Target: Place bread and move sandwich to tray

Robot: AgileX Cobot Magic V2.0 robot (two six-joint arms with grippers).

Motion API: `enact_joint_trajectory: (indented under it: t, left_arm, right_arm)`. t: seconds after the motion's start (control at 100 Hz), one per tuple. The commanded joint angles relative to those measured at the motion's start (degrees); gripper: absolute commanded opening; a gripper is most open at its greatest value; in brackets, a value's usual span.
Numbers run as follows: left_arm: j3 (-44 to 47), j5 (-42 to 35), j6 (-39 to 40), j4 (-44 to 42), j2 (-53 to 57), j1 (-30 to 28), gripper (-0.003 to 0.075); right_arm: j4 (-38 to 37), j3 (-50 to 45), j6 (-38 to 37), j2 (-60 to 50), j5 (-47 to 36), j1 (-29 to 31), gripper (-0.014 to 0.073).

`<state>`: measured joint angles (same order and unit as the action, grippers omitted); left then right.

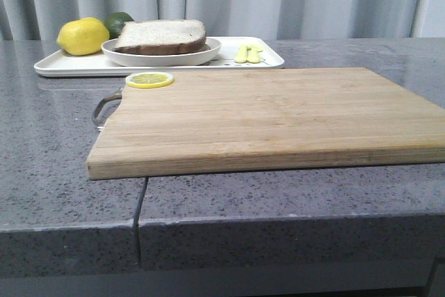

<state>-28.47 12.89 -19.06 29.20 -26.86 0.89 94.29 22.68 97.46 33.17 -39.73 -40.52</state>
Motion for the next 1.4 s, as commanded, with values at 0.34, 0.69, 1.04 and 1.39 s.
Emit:
enact_joint_trajectory:
  t: [0.34,0.69,1.04,1.39]
  left_arm:
    - [5.8,-4.7,-0.2,1.1,8.7,0.6,0.0211]
    - [5.8,-4.8,-0.2,1.1,8.7,0.6,-0.0018]
    - [5.8,-4.8,-0.2,1.1,8.7,0.6,-0.002]
    - [5.8,-4.8,-0.2,1.1,8.7,1.9,-0.002]
  right_arm:
    - [-2.7,1.1,0.3,-0.2,0.1,0.4,0.0387]
    - [-2.7,1.1,0.3,-0.2,-0.6,0.4,-0.0068]
    - [-2.6,1.1,0.3,-0.2,-0.1,0.4,-0.007]
    - [-2.6,1.1,0.3,-0.2,0.0,0.4,-0.007]
